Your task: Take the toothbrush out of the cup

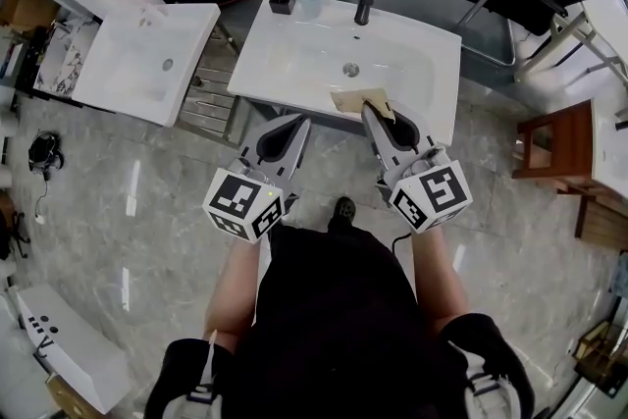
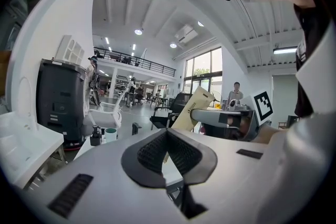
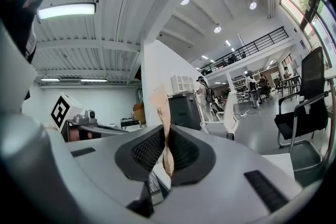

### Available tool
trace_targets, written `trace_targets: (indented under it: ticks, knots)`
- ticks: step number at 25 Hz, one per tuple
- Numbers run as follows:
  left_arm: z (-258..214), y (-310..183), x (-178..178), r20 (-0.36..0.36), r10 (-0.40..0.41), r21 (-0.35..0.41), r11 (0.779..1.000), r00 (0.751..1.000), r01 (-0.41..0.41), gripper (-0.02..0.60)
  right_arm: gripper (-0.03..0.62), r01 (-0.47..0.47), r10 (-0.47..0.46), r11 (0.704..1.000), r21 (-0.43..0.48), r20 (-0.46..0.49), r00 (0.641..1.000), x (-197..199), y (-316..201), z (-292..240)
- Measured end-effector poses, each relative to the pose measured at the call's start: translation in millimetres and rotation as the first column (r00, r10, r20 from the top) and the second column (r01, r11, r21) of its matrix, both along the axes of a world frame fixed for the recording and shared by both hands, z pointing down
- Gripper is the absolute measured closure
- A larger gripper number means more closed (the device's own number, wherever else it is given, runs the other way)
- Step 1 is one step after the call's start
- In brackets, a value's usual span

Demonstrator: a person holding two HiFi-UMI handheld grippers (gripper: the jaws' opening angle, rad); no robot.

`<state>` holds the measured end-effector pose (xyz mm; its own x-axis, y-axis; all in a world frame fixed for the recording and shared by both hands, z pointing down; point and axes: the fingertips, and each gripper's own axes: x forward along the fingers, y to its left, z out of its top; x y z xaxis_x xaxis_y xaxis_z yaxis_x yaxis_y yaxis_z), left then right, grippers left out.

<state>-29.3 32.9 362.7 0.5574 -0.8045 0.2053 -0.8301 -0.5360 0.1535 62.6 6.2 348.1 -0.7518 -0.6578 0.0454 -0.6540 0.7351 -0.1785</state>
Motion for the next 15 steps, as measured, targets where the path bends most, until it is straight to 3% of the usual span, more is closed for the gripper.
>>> trace_targets:
  ticks: [15]
  knots:
    - [2.1, 4.8, -2.2, -0.013, 0.006, 0.006, 1.000, 1.000, -0.006, 0.568, 0.543, 0.007, -0.007, 1.000, 0.003, -0.019, 1.000, -4.6, 9.3, -2.3]
